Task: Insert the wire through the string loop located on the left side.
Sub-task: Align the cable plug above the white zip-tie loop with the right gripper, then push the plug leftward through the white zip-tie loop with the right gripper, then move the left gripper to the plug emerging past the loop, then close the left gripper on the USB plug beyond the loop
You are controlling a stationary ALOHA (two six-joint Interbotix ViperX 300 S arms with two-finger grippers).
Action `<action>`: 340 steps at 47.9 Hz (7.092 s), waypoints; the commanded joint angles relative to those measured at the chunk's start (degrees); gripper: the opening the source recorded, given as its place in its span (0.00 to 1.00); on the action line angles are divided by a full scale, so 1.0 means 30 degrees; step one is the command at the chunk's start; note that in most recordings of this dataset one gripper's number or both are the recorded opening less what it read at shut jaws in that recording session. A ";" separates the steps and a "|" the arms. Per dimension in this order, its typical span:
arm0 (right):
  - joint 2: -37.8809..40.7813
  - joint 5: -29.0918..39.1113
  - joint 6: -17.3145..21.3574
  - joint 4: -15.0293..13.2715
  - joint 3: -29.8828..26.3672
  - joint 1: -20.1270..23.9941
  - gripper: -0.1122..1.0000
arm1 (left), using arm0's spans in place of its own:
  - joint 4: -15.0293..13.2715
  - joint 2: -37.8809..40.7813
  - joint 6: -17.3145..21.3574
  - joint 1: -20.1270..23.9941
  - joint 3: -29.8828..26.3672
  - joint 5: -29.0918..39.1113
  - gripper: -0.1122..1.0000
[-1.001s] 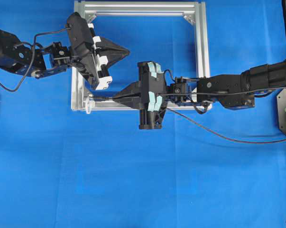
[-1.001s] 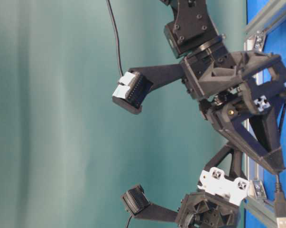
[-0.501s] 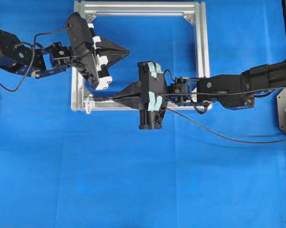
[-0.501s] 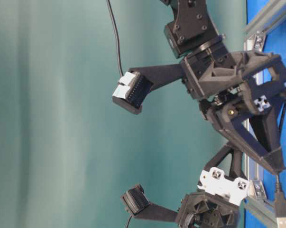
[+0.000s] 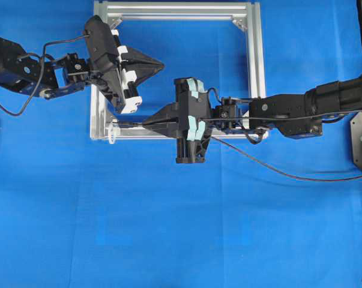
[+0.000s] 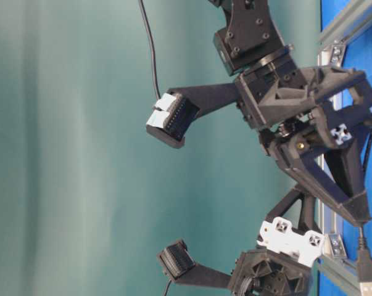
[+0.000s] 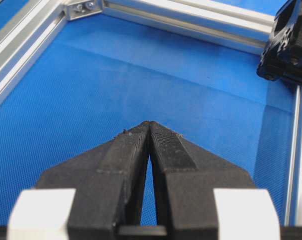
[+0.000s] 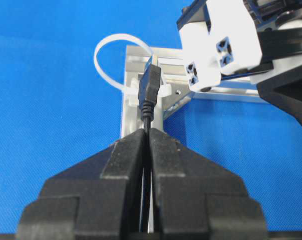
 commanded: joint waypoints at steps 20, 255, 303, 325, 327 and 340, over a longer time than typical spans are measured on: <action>-0.0176 -0.0234 0.0000 0.0029 -0.0557 0.0088 0.10 | 0.0059 -0.0703 0.0000 -0.0059 -0.0205 -0.0117 0.10; 0.2666 0.0088 -0.0029 0.0029 -0.4365 0.0059 0.10 | 0.0059 -0.6152 -0.0029 -0.4893 0.6885 0.3311 0.87; 0.2666 0.0117 -0.0029 0.0029 -0.4365 0.0059 0.10 | 0.0059 -0.6152 0.0000 -0.4893 0.6826 0.3311 0.87; 0.2666 0.0410 -0.0029 0.0000 -0.4395 0.0088 0.10 | 0.0146 -0.6152 0.0000 -0.4893 0.6621 0.3018 0.30; 0.2637 0.0381 -0.0029 0.0029 -0.4365 0.0088 0.10 | 0.0176 -0.6152 0.0000 -0.4893 0.6621 0.2959 0.21; 0.2666 0.0410 -0.0029 0.0000 -0.4365 0.0088 0.10 | 0.0205 -0.6152 0.0000 -0.4893 0.6650 0.2959 0.17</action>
